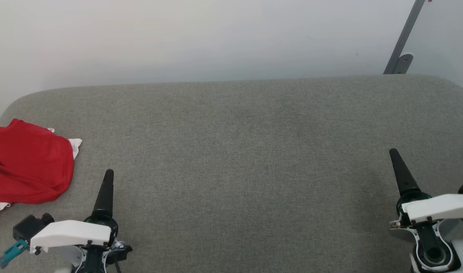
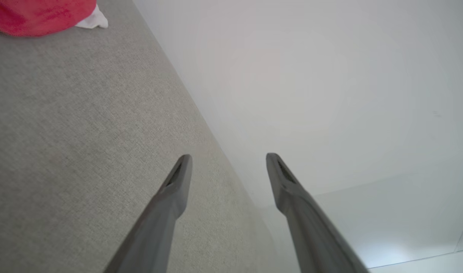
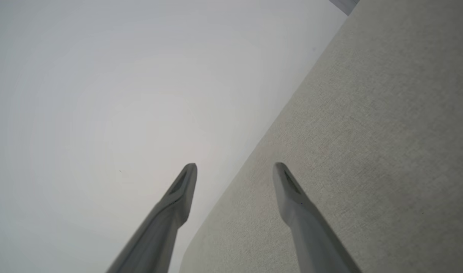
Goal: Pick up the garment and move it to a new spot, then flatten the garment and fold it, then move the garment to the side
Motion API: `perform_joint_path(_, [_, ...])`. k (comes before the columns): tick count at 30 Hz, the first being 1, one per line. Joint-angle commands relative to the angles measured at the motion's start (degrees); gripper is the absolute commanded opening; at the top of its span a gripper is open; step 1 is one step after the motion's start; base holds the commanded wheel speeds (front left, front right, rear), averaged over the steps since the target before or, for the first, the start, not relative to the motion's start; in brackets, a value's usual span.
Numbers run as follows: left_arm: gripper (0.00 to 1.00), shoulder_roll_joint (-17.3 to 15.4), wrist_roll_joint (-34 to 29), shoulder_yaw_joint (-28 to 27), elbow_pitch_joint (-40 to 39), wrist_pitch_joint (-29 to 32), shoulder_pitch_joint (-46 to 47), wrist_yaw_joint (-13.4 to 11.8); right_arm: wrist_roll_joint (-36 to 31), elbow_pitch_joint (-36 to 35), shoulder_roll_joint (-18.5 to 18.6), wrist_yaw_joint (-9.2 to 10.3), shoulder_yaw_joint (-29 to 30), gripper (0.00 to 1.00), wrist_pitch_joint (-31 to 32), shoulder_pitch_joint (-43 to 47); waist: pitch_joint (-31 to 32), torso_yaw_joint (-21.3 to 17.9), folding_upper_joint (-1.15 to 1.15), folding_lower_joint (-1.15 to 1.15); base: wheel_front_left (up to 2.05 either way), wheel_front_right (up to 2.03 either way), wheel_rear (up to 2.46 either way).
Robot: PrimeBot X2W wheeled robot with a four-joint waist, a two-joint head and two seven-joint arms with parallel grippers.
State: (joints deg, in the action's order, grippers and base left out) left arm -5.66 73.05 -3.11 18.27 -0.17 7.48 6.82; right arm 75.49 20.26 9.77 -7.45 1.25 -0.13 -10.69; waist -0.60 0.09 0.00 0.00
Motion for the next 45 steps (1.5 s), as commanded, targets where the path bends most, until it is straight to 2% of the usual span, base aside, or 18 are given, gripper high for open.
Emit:
perform_joint_path(1, [1.00, -0.76, -3.87, 0.11, -1.18, -0.68, 1.82, -0.41, -3.67, -0.96, 1.19, -0.03, -0.46, 1.00, -0.74, -2.39, -0.10, 0.02, 0.00, 0.00, 0.00, 0.00, 0.00])
perform_joint_path(13, [1.00, -1.09, -21.23, 1.18, -2.75, -3.25, 0.42, -2.67, -21.24, -2.50, 1.75, -0.03, 0.51, 1.00, -3.32, -2.93, -0.47, -0.05, 0.00, 0.00, 0.00, 0.00, 0.00])
perform_joint_path(24, [1.00, -1.83, -32.55, 3.85, -2.73, -5.33, -0.25, -5.06, -38.16, -2.29, 2.07, -0.03, -1.75, 1.00, -5.39, -3.24, -0.70, -0.11, 0.00, 0.00, 0.00, 0.00, 0.00])
perform_joint_path(40, [1.00, -2.34, -42.36, 5.65, -2.62, -8.02, -0.04, -5.89, -48.58, -0.04, 2.18, -0.03, -2.40, 1.00, -8.08, -4.15, -1.34, 0.16, 0.00, 0.00, 0.00, 0.00, 0.00])
perform_joint_path(45, [1.00, -2.17, -45.26, 5.90, -3.17, -8.77, -0.49, -5.97, -49.63, 0.03, 1.74, -0.03, -2.49, 1.00, -8.82, -4.39, -1.81, -0.02, 0.00, 0.00, 0.00, 0.00, 0.00])
